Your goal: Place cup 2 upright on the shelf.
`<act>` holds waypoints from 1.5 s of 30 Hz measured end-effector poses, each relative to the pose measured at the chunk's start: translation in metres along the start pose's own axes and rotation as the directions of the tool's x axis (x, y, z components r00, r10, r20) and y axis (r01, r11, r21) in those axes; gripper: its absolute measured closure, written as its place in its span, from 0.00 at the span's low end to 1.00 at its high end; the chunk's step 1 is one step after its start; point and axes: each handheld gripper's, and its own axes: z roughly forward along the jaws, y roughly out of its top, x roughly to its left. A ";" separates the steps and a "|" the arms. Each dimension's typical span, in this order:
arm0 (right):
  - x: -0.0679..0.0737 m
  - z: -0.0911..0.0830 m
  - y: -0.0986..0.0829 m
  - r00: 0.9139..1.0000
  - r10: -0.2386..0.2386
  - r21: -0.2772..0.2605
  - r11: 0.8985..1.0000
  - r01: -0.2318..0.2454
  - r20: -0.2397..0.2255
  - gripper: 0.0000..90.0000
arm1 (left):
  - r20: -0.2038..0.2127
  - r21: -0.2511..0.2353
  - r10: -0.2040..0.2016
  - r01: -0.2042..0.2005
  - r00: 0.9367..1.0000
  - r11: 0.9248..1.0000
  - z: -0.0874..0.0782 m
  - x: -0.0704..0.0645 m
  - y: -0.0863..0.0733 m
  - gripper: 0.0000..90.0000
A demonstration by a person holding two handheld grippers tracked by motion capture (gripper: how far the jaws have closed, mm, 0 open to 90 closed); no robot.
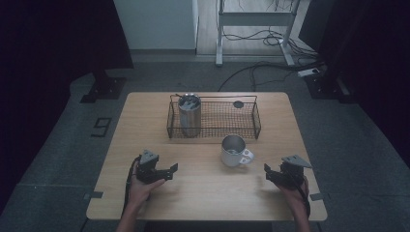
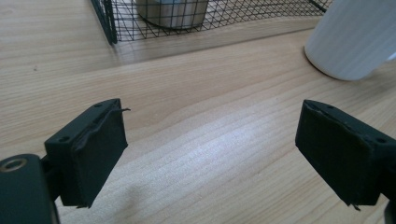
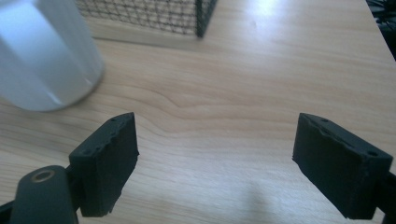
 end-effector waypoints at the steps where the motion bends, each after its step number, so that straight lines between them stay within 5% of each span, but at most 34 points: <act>1: 0.003 -0.004 0.002 1.000 0.001 -0.013 1.000 -0.001 -0.017 0.15 | 0.002 -0.002 -0.001 0.002 1.000 1.000 0.000 0.000 0.001 0.10; 18: 0.028 -0.031 0.028 0.991 -0.024 -0.113 0.994 0.009 -0.130 0.16 | -0.001 0.022 -0.005 0.005 1.000 1.000 0.005 -0.002 -0.002 0.10; 31: 0.058 -0.026 0.048 0.982 -0.083 -0.137 0.989 0.060 -0.168 0.15 | 0.004 0.075 0.029 -0.030 1.000 0.997 0.014 -0.010 -0.006 0.10; 45: 0.083 -0.010 0.071 0.969 -0.131 -0.148 0.984 0.101 -0.208 0.14 | 0.014 0.069 0.012 -0.013 1.000 0.998 0.010 -0.010 -0.006 0.10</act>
